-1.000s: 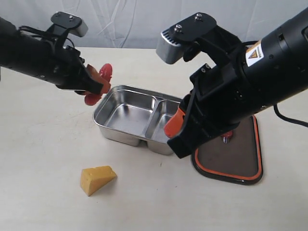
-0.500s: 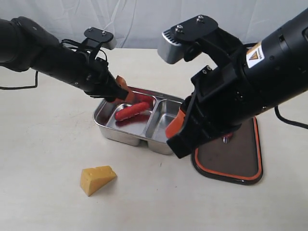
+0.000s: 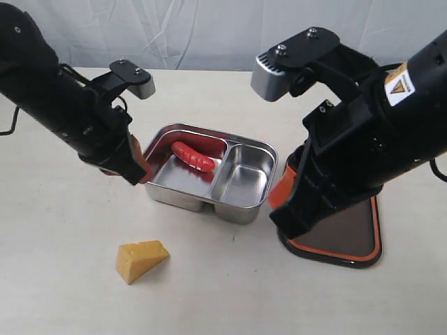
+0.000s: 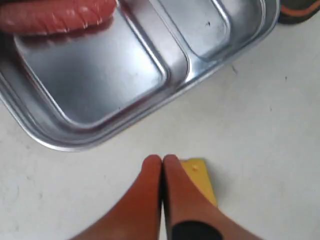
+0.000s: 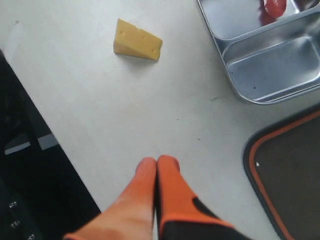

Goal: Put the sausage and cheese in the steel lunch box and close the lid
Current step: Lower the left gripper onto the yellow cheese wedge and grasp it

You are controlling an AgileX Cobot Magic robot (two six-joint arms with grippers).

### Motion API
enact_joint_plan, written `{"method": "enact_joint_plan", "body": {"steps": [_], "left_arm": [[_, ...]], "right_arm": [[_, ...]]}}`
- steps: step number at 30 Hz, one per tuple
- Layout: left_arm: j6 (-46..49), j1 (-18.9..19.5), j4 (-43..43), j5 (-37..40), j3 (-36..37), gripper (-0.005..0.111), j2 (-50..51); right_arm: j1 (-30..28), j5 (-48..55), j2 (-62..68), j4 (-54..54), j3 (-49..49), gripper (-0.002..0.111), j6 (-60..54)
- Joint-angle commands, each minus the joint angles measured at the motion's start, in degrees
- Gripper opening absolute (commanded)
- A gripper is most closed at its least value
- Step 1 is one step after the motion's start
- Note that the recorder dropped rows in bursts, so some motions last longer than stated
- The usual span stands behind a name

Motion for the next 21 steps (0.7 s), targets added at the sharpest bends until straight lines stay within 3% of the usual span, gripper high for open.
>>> {"method": "enact_joint_plan", "body": {"steps": [1, 5, 11, 13, 16, 18, 21], "left_arm": [[-2.5, -0.58, 0.8, -2.61, 8.86, 0.0, -5.68], [-2.5, -0.58, -0.54, -2.05, 15.04, 0.0, -8.88], [-2.5, -0.58, -2.87, -1.85, 17.37, 0.002, -10.14], [-2.5, -0.58, -2.87, -1.09, 17.37, 0.013, -10.27], [-2.39, -0.58, -4.71, -0.22, 17.37, 0.048, -10.27], [-1.61, -0.58, -6.64, -0.53, 17.37, 0.062, -10.16], [0.84, -1.99, -4.27, -5.59, 17.37, 0.062, -10.16]], "right_arm": [[0.04, -0.74, -3.49, -0.45, -0.03, -0.001, 1.23], [0.04, -0.74, -5.27, -0.45, -0.03, -0.001, 1.61], [0.04, -0.74, -5.83, -0.5, -0.03, -0.001, 2.37], [0.04, -0.74, -5.83, -0.5, -0.03, -0.001, 2.37], [0.04, -0.91, -5.83, -0.5, -0.03, -0.001, 2.74], [0.04, -1.05, -5.83, -0.5, -0.03, -0.001, 2.74], [0.04, -1.78, -5.83, -0.5, -0.03, -0.001, 2.84]]}}
